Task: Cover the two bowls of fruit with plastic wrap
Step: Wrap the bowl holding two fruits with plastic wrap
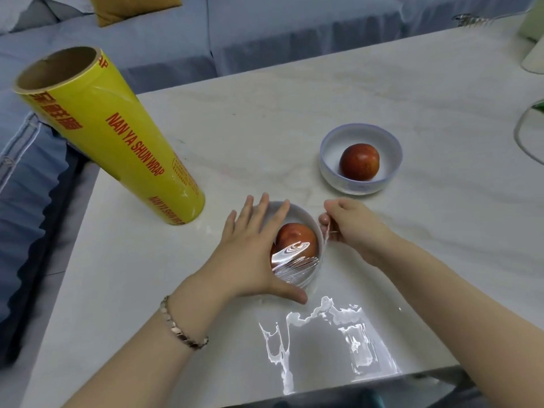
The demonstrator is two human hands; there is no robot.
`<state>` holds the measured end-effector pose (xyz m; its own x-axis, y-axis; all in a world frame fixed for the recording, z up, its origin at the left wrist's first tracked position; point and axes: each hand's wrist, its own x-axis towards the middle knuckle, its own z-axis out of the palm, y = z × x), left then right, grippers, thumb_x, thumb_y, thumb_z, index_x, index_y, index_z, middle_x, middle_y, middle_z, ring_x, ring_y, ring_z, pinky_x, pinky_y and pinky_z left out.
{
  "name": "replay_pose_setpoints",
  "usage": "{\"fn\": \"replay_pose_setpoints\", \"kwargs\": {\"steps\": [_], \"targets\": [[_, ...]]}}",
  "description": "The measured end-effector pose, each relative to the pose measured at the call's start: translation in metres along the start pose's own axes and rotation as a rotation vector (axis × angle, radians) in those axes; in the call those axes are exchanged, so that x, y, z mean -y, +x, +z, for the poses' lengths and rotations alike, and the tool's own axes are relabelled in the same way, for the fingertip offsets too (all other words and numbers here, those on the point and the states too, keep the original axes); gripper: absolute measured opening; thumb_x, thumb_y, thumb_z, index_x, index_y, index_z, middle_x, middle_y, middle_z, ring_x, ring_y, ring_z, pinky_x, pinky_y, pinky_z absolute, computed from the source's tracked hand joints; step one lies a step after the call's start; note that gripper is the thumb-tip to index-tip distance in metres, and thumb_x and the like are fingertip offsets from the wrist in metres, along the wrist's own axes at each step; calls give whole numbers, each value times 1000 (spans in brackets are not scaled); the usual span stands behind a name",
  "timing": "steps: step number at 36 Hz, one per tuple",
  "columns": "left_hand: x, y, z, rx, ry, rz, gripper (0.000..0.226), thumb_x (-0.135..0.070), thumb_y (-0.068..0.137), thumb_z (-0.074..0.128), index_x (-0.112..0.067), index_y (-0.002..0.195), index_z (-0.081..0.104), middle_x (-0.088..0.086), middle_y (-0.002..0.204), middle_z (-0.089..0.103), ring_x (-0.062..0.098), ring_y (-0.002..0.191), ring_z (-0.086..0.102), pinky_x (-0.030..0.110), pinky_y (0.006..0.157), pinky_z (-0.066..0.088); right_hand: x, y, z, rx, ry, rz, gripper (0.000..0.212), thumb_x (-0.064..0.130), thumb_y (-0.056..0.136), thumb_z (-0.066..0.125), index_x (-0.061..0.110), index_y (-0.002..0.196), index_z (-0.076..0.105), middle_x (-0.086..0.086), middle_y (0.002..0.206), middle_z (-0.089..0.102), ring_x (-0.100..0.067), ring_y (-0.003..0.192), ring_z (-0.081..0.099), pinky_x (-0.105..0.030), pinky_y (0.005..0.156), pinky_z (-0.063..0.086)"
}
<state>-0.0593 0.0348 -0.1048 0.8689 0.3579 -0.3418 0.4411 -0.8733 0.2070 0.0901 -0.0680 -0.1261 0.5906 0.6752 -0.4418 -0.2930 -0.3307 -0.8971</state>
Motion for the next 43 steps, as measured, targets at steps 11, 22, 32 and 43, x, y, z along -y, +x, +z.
{"fn": "replay_pose_setpoints", "kwargs": {"steps": [11,22,32,43], "targets": [[-4,-2,10,-170,-39,-42,129,-87,34,36,-42,142,-18,-5,156,-8,17,142,-7,40,113,13,6,7,19,-293,-270,-340,20,24,98,33,17,79,33,-1,65,45,-21,60,46,-35,65,41],[-1,-2,12,-172,-38,-41,129,-88,40,45,-41,141,-18,-9,154,-15,13,141,-13,41,114,12,-15,18,4,-358,-164,-337,37,22,81,66,26,73,31,-1,49,38,-7,35,34,-25,51,35],[-19,0,19,-251,-124,-222,125,-86,49,54,-40,142,-15,0,156,-7,24,143,-5,44,111,16,-30,29,4,-325,-126,-134,28,39,86,58,12,82,52,1,61,56,-8,50,54,-26,62,44],[-38,-3,10,-228,-320,-494,130,-83,50,58,-33,145,-14,8,157,-7,28,144,-3,52,111,9,-14,8,1,98,-56,14,28,33,92,50,13,73,52,-8,68,54,-19,62,47,-25,55,37]]}}
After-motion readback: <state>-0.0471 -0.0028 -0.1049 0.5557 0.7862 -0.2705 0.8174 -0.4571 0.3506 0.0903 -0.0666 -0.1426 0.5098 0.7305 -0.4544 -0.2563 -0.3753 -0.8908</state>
